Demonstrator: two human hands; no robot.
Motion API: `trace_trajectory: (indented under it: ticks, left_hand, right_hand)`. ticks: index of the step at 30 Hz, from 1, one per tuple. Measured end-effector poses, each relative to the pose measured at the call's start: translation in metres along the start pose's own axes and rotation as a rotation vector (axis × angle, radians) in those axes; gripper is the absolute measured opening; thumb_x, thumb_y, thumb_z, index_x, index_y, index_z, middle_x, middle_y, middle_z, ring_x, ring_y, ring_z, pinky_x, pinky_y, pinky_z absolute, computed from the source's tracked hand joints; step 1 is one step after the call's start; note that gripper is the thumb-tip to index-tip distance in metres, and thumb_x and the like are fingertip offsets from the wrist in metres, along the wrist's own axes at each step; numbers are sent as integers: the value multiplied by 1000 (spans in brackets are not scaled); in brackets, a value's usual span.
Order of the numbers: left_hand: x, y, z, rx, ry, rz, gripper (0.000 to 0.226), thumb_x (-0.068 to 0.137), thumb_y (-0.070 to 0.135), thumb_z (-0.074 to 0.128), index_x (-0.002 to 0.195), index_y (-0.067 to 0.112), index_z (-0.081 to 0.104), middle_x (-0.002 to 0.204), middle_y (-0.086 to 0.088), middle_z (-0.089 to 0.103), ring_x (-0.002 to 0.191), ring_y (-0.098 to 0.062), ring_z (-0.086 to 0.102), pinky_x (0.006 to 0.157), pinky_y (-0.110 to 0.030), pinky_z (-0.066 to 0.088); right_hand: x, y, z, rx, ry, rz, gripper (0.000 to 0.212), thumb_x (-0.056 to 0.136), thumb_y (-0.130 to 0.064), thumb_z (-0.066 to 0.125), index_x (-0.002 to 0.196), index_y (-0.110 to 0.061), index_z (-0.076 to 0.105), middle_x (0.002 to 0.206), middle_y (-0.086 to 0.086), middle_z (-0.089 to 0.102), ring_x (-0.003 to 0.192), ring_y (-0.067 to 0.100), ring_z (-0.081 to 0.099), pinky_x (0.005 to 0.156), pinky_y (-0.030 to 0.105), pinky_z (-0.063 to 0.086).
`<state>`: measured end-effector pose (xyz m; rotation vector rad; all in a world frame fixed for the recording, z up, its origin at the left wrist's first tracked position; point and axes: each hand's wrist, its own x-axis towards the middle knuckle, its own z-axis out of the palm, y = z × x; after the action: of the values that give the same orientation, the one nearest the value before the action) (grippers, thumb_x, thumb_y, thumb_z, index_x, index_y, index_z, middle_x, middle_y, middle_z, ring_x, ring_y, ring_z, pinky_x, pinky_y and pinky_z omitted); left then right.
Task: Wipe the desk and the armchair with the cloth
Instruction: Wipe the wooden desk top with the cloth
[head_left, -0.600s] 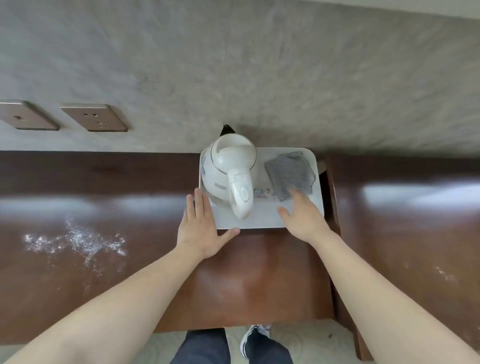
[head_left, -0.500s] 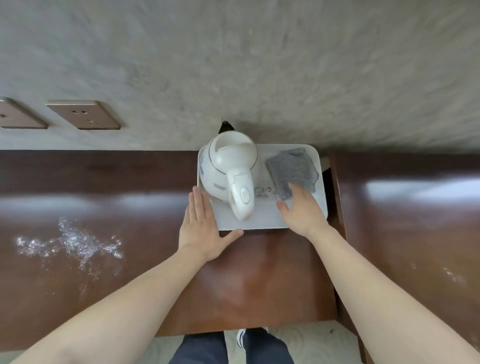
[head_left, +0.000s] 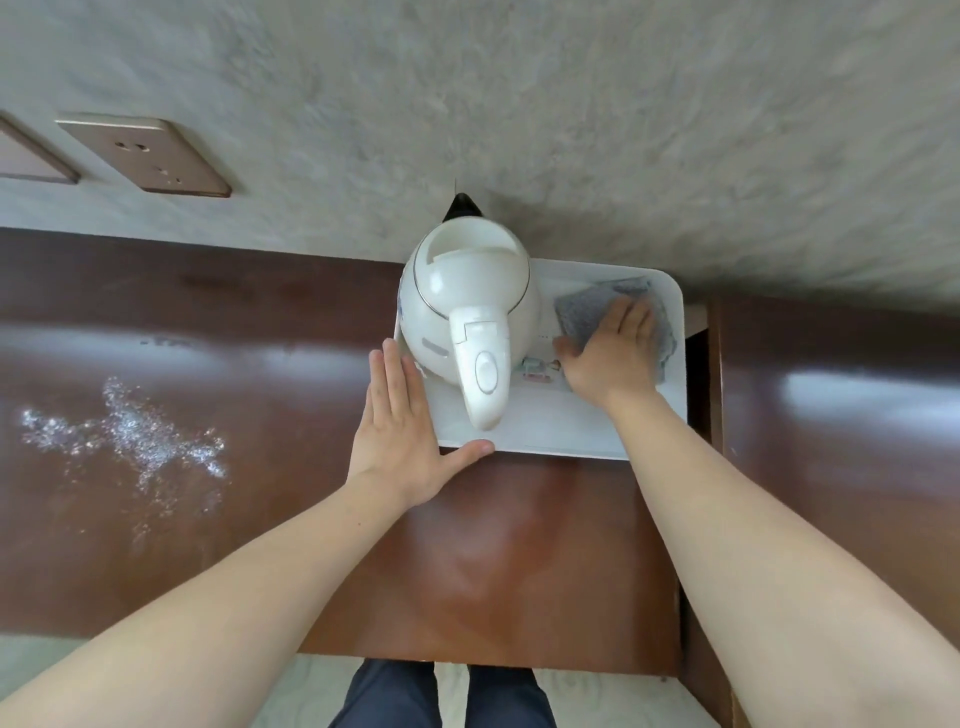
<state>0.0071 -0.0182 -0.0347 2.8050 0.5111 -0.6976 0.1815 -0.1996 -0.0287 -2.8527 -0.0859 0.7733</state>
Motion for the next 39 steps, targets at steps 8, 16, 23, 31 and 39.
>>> trace_trajectory:
  ticks: [8,16,23,31,39]
  left_hand:
    - [-2,2,-1,-17,27,-15,130,63,102,5,130,4,-50,157,-20,-40,147,-32,-37,126,-41,-6]
    - [-4,5,-6,-4,-3,-34,138,62,102,8,141,-2,-38,159,-20,-38,147,-32,-36,126,-41,-8]
    - [-28,3,-25,-164,-47,-46,112,95,69,42,155,0,-23,164,-14,-29,153,-25,-23,125,-39,19]
    - [-97,18,-93,-1069,348,-80,43,109,42,33,130,23,65,125,9,69,122,-11,61,101,-25,47]
    - [-138,6,-147,-1791,360,-91,30,100,39,62,113,13,71,106,-1,78,102,-16,74,84,-31,56]
  right_hand:
    - [-8,8,31,-242,137,-82,61,108,-19,29,153,10,0,160,36,6,150,47,10,124,51,7]
    - [-18,22,24,92,315,-163,32,105,-11,37,132,1,48,128,24,59,115,41,57,84,39,44]
    - [-84,8,-40,1135,177,-29,27,102,-16,44,74,-20,44,67,-7,43,64,10,38,62,31,31]
    - [-180,-35,-112,1756,-384,-347,25,92,-20,47,110,-12,64,109,7,66,103,23,61,83,37,46]
    - [-219,-81,-87,1506,-698,-410,46,94,-31,63,133,-9,60,131,16,66,120,31,64,86,40,58]
